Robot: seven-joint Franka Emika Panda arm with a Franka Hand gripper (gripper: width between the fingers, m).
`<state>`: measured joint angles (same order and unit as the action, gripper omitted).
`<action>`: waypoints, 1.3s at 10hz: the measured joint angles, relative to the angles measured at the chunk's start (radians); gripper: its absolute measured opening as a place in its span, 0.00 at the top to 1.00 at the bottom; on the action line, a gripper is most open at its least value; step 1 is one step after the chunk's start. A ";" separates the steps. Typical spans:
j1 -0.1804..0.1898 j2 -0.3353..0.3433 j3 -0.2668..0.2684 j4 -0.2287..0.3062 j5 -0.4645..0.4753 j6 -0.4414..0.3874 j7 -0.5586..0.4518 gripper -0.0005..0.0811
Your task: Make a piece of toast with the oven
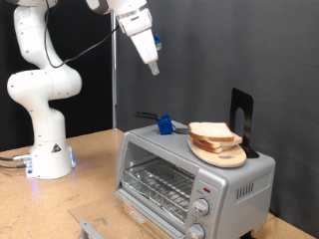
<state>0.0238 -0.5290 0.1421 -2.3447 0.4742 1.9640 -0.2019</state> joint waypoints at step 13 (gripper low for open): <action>0.005 0.047 0.117 -0.189 0.034 0.321 0.004 0.00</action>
<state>0.0284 -0.4821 0.2590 -2.5335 0.5078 2.2846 -0.1981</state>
